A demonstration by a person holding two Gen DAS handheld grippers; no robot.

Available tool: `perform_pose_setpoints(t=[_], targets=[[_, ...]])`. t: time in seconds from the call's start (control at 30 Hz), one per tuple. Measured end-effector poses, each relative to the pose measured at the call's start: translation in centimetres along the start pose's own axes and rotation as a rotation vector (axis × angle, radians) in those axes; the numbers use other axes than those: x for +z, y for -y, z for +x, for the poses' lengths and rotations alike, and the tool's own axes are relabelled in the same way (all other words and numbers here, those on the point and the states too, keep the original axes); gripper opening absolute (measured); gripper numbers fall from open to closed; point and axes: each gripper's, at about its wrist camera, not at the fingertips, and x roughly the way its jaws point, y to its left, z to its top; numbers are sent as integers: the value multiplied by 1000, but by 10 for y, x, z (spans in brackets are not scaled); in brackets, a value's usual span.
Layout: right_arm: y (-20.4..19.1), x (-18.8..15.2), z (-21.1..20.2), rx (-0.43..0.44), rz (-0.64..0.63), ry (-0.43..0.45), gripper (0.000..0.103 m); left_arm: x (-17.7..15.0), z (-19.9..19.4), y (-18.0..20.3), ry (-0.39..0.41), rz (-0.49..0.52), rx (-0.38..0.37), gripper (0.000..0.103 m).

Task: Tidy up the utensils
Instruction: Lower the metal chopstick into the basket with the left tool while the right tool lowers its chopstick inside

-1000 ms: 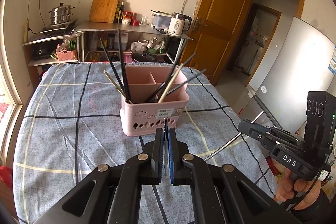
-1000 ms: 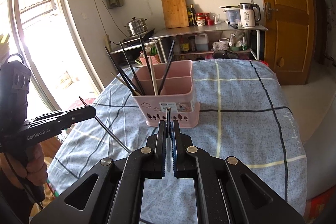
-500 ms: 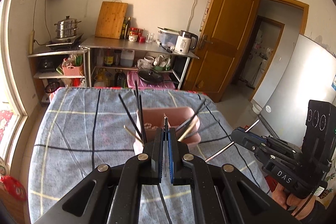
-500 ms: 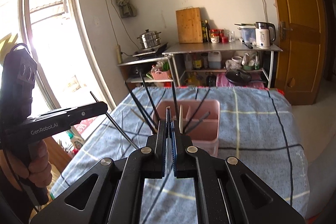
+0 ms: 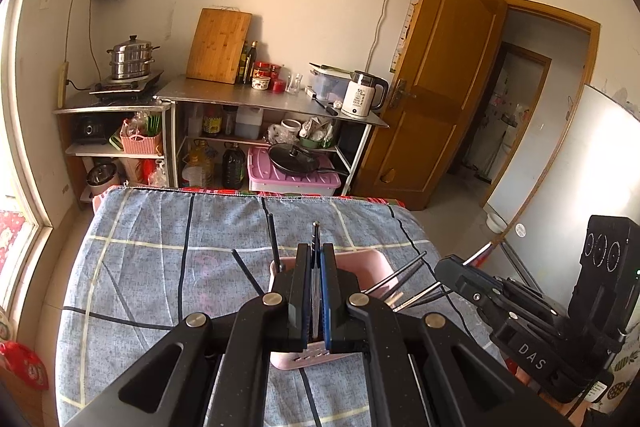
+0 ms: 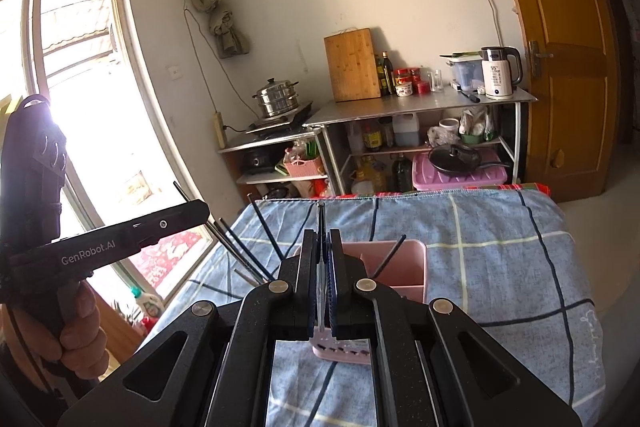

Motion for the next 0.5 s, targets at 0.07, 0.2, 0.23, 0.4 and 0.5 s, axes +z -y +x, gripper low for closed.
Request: perform_pose_setpoints(t=[0.07,0.2,0.23,0.4,0.5], targets=[[2,0,5,-3,4,0,4,0,5,-2,-2,-1,3,4],[4,-2,12,-17,3,1,4,-2,15,-7,-9,-11,0,4],[5,-2,13,-20,5,5,4,-2,17,-8,-12,-12,0,4],[2,6,10,-8,5,25,4,-2,23,-11,-17,-12,0,4],[-3,13,6,-5,-4,45,4,-2,22,-9,-14,-10,-4,4]])
